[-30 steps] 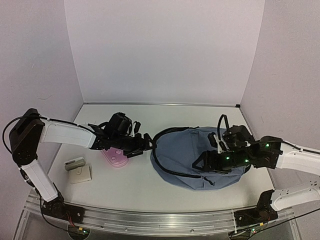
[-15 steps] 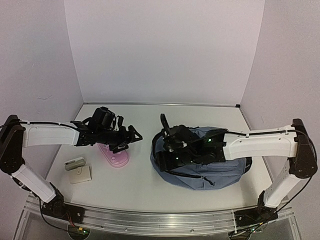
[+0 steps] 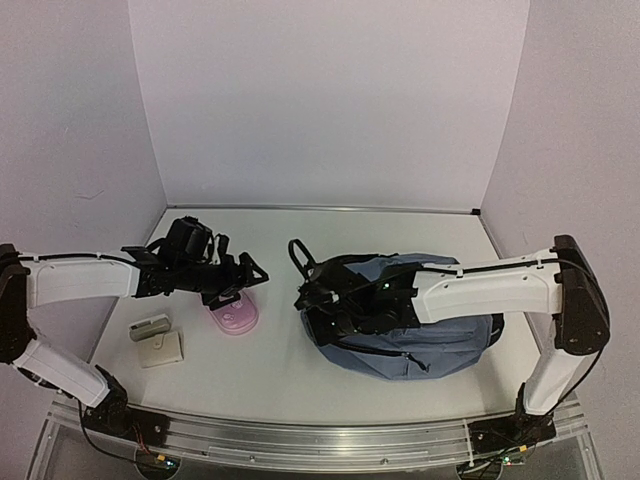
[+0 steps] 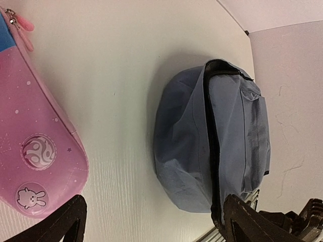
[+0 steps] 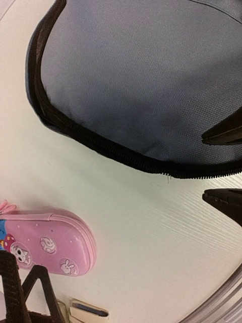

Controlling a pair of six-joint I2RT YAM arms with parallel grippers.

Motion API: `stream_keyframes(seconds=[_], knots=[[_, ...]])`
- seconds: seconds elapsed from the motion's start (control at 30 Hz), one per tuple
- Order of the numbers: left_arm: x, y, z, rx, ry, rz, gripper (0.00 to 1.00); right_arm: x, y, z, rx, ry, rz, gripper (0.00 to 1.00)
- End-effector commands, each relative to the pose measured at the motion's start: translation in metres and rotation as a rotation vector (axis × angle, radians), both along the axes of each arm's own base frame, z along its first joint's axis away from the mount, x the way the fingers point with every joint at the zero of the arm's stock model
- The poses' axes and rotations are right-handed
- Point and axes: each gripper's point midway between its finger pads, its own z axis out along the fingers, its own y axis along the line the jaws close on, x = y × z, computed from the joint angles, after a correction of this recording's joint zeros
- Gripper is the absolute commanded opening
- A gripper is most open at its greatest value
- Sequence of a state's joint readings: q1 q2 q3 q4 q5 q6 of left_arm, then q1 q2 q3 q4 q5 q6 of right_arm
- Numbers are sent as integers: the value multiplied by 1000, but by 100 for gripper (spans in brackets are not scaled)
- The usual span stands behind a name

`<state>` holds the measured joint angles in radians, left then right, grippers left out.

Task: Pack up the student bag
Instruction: Pick up the stationery from the center of the board.

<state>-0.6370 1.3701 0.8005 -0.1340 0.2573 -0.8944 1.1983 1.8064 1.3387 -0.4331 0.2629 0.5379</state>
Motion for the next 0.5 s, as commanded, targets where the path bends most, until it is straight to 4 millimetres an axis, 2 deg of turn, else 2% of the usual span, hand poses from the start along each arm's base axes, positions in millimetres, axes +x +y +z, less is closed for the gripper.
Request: stream_keyframes(seconds=[0.0, 0.13, 0.3, 0.4, 0.47], knots=[[2, 9, 10, -5, -30, 26, 94, 6, 3, 12, 5, -37, -28, 15], [2, 12, 11, -4, -30, 35, 95, 7, 0, 22, 31, -47, -46, 7], [5, 20, 9, 16, -25, 53, 95, 2, 7, 19, 54, -17, -17, 7], [11, 45, 1, 64, 22, 125, 96, 2, 10, 20, 69, -15, -20, 12], [17, 66, -4, 102, 31, 189, 96, 2, 17, 27, 108, -15, -11, 18]])
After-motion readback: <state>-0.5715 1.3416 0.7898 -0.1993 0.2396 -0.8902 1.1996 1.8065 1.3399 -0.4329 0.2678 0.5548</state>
